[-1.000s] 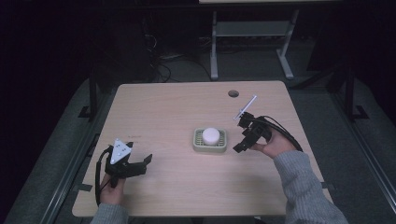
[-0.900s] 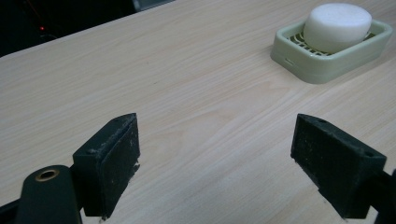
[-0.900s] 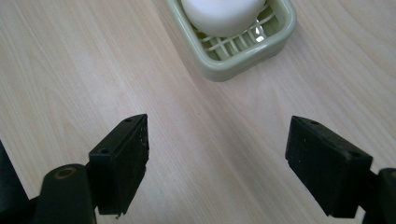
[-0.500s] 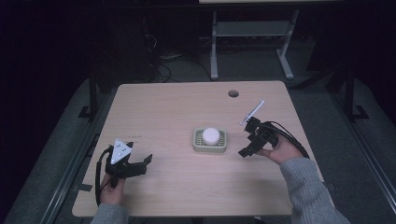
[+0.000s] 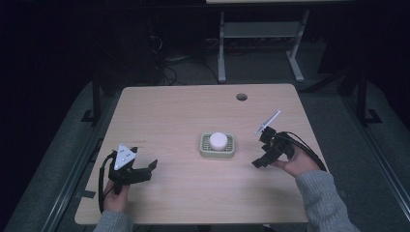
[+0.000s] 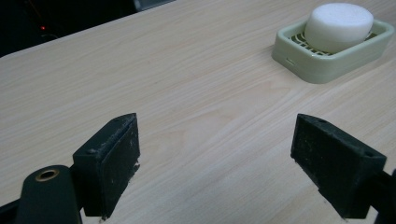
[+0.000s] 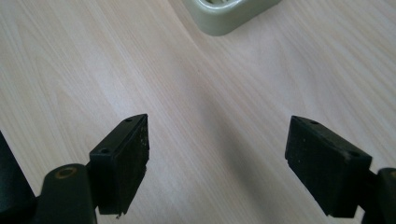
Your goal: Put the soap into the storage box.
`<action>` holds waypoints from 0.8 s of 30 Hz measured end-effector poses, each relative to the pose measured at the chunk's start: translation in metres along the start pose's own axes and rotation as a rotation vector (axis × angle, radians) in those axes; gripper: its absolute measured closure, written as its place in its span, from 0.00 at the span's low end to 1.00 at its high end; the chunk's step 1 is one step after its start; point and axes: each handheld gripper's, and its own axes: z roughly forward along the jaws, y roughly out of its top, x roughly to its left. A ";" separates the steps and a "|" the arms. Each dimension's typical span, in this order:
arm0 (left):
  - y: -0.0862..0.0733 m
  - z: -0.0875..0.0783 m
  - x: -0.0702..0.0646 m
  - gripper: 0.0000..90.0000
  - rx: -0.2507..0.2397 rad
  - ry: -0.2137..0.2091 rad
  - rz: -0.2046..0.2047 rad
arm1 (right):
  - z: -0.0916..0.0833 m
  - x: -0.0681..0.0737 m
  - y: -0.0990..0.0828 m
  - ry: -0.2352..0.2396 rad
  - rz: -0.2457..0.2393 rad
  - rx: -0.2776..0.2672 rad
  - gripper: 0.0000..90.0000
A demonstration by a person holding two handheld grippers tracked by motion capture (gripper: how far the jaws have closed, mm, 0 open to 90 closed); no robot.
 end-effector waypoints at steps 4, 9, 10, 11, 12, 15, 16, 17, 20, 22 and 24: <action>0.000 0.000 0.000 0.17 0.000 0.000 0.000 | -0.001 0.001 -0.005 0.000 0.009 -0.005 0.23; 0.000 0.000 0.000 0.17 0.001 0.000 0.000 | -0.001 0.000 -0.012 -0.002 0.023 -0.009 0.24; 0.000 0.000 0.000 0.17 0.000 0.000 0.000 | -0.001 0.000 -0.014 -0.003 0.022 -0.007 0.24; 0.000 0.000 0.000 0.17 0.000 0.000 0.000 | -0.001 0.000 -0.015 -0.005 0.021 -0.008 0.24; 0.000 0.000 0.000 0.17 0.000 0.001 0.000 | -0.001 0.001 -0.017 -0.005 0.023 -0.006 0.24; 0.000 0.000 0.000 0.17 0.001 -0.001 0.001 | -0.002 0.000 -0.022 -0.007 0.030 -0.012 0.24; 0.000 0.000 0.000 0.17 0.000 -0.001 0.003 | -0.002 0.000 -0.024 -0.009 0.032 -0.013 0.24; 0.000 0.000 -0.001 0.17 0.001 -0.001 0.004 | -0.002 0.000 -0.025 -0.010 0.031 -0.016 0.24; 0.000 0.000 -0.001 0.17 0.001 0.000 0.003 | -0.003 0.001 -0.031 -0.012 0.038 -0.023 0.24; 0.000 0.000 -0.001 0.17 0.001 -0.001 0.002 | -0.003 0.002 -0.035 -0.010 0.042 -0.025 0.24; 0.000 0.001 -0.001 0.17 -0.002 -0.001 0.002 | -0.002 0.002 -0.038 -0.010 0.044 -0.026 0.24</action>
